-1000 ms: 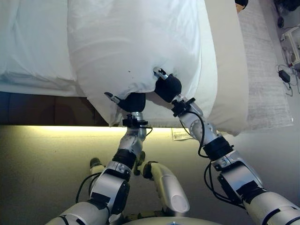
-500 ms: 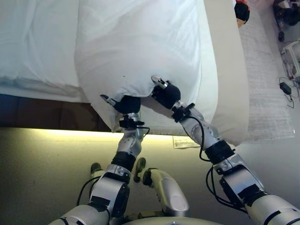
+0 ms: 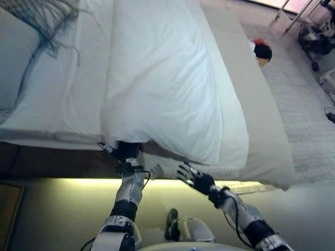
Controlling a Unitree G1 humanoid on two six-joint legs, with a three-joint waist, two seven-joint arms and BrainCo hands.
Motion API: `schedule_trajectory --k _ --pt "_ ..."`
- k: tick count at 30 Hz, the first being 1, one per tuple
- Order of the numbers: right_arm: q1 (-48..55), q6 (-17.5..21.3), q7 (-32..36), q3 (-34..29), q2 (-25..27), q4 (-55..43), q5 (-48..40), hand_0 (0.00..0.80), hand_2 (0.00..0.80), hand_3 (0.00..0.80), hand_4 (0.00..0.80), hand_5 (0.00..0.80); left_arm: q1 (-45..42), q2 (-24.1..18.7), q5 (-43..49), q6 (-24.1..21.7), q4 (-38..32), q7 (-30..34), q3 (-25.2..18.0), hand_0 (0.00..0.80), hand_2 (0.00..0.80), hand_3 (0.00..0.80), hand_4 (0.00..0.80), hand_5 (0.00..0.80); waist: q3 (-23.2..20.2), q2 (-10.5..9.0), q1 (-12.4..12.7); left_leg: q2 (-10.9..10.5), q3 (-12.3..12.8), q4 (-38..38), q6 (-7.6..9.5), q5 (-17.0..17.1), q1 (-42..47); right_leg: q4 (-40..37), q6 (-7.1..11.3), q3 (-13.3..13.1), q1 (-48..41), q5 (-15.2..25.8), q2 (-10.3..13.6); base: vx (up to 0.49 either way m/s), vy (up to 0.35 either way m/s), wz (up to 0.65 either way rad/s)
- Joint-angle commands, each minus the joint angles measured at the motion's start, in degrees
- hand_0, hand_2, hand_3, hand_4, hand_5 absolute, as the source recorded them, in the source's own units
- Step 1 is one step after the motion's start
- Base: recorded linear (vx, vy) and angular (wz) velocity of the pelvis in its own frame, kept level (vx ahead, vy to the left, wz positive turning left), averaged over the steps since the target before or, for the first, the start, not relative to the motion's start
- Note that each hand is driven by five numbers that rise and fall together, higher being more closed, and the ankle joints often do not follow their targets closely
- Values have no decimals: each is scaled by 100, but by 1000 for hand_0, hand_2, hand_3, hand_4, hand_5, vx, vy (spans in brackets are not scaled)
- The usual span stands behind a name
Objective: Make the bed neatly
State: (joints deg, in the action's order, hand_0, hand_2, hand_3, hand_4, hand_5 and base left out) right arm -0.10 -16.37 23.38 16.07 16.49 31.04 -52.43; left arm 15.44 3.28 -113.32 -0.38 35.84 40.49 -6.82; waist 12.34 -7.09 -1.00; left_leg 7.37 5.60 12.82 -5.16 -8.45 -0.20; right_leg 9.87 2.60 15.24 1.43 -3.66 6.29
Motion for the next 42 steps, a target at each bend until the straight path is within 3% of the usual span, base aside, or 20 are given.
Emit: schedule_trajectory --k 1,10,18,19,22,23,27,31,32,33,35,36,38,42 --pt "1 68 158 -384 -110 439 -56 0 0 0 0 0 137 -502 32 204 -572 533 -468 0 0 0 0 0 -665 110 93 -188 -6 -393 45 313 -65 -124 337 -44 -291 -133 375 6 78 -3" --pt "40 295 228 -1154 -365 1448 -266 0 0 0 0 0 -2 -795 32 158 -398 404 -1304 0 0 0 0 0 -1049 395 156 -425 3 -1119 101 481 351 -658 568 -15 -459 377 519 -36 74 -1" --pt "-294 605 292 -1709 -394 2399 -309 0 0 0 0 0 -346 -1309 32 16 -67 237 -2043 0 0 0 0 0 -1207 581 498 -687 -15 -1501 288 498 504 -647 705 135 -390 1014 844 -30 51 1" --pt "-354 614 337 -1745 -389 2472 -313 0 0 0 0 0 -401 -1445 32 -10 51 218 -2158 0 0 0 0 0 -1208 609 533 -708 -25 -1526 324 516 509 -481 697 128 -357 991 801 -18 66 1" --pt "-425 721 429 -1622 -301 2539 -382 0 0 0 0 0 -405 -1864 32 9 472 128 -2297 0 0 0 0 0 -1222 659 441 -795 -261 -1461 470 504 435 140 466 -312 -206 245 128 -35 40 1" --pt "-419 777 426 -1556 -253 2561 -392 0 0 0 0 0 -355 -1961 32 -184 516 -12 -2278 0 0 0 0 0 -1237 654 393 -869 -422 -1382 496 519 350 158 299 -505 -142 70 -177 -22 -9 18" --pt "-475 797 485 -1420 -135 2736 -298 0 0 0 0 0 -381 -2273 32 -625 570 -476 -2596 0 0 0 0 0 -1231 674 510 -995 -654 -1217 393 509 214 -343 60 -259 -341 -168 -320 -14 -45 36" --pt "-651 921 448 -1291 18 2801 -299 0 0 0 0 0 -425 -2406 32 -909 507 -1092 -2720 0 0 0 0 0 -1120 792 619 -1049 -670 -1364 221 770 2 -787 -42 -101 -477 -154 -395 -123 -11 13" --pt "-714 941 429 -1294 50 2848 -335 0 0 0 0 0 -386 -2419 32 -898 541 -1179 -2699 0 0 0 0 0 -1103 815 613 -1018 -511 -1431 175 846 -75 -884 -54 -31 -498 -137 -403 -178 42 6" --pt "-744 960 402 -1362 80 2894 -391 0 0 0 0 0 -315 -2407 32 -795 572 -1240 -2669 0 0 0 0 0 -1087 827 554 -892 -67 -1455 76 921 -158 -977 -52 138 -552 -126 -379 -151 57 18" --pt "-700 900 278 -1564 173 2872 -535 0 0 0 0 0 -198 -2350 32 -418 596 -1146 -2433 0 0 0 0 0 -1016 777 444 -622 557 -1296 -106 1006 -331 -1061 -59 434 -679 -90 -264 -100 72 45" --pt "-683 887 265 -1590 182 2861 -538 0 0 0 0 0 -191 -2340 32 -385 597 -1135 -2393 0 0 0 0 0 -1004 764 435 -606 560 -1258 -134 967 -323 -1069 -57 462 -725 -123 -249 -44 81 64" --pt "-645 769 205 -1727 261 2892 -462 0 0 0 0 0 -155 -2236 32 -261 494 -1196 -2154 0 0 0 0 0 -981 724 377 -358 563 -1196 -246 1038 -313 -1136 -57 539 -812 -76 -139 -35 140 50" --pt "-663 673 393 -1820 371 3075 -157 0 0 0 0 0 -129 -2168 32 -10 561 -1356 -2006 0 0 0 0 0 -1033 757 270 313 338 -1150 -506 1642 -158 -1139 -60 449 -837 -19 6 -15 220 5"
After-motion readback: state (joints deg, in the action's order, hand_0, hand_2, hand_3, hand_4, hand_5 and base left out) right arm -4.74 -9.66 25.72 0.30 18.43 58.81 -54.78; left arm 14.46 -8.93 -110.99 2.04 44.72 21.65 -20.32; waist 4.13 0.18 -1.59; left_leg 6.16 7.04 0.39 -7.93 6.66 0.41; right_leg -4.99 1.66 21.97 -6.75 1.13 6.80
